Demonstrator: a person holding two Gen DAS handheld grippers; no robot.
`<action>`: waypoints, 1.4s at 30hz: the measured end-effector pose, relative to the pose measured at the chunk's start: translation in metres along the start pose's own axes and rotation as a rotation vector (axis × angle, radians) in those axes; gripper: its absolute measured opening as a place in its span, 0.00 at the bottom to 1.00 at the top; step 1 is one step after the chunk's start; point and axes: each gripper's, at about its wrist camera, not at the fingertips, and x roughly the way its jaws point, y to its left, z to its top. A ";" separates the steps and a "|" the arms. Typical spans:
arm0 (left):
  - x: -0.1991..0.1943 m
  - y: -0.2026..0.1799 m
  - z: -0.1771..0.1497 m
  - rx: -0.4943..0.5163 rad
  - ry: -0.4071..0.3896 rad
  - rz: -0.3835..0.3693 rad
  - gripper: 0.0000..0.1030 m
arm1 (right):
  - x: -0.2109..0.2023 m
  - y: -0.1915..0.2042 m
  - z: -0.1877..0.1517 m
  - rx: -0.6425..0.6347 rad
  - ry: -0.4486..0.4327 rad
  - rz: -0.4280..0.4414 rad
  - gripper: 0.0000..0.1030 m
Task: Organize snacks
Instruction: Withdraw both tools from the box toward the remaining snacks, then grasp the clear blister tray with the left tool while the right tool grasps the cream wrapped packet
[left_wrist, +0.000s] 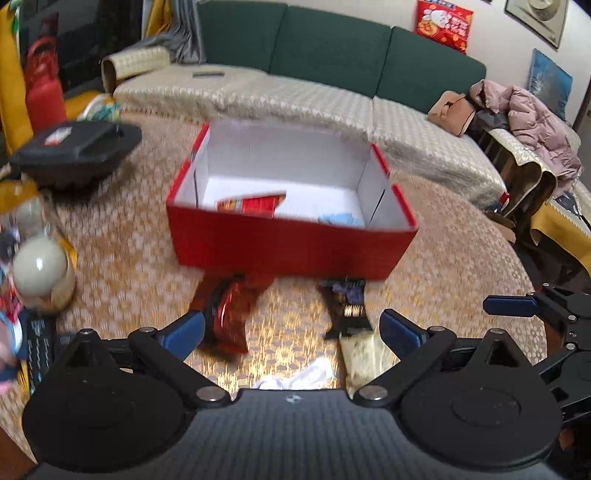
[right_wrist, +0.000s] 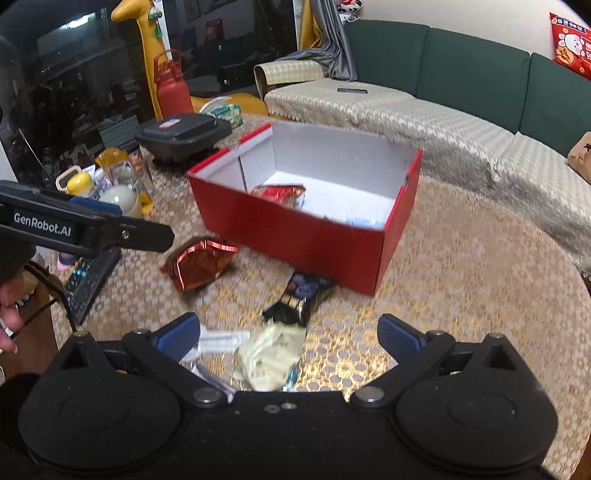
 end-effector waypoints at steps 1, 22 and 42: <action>0.002 0.001 -0.005 -0.004 0.011 0.004 0.99 | 0.002 0.000 -0.003 0.004 0.006 -0.001 1.00; 0.059 0.020 -0.059 0.039 0.169 0.117 0.99 | 0.074 0.012 -0.024 -0.058 0.143 -0.030 0.89; 0.083 0.017 -0.070 0.157 0.187 0.069 0.80 | 0.104 0.019 -0.021 -0.084 0.166 -0.019 0.60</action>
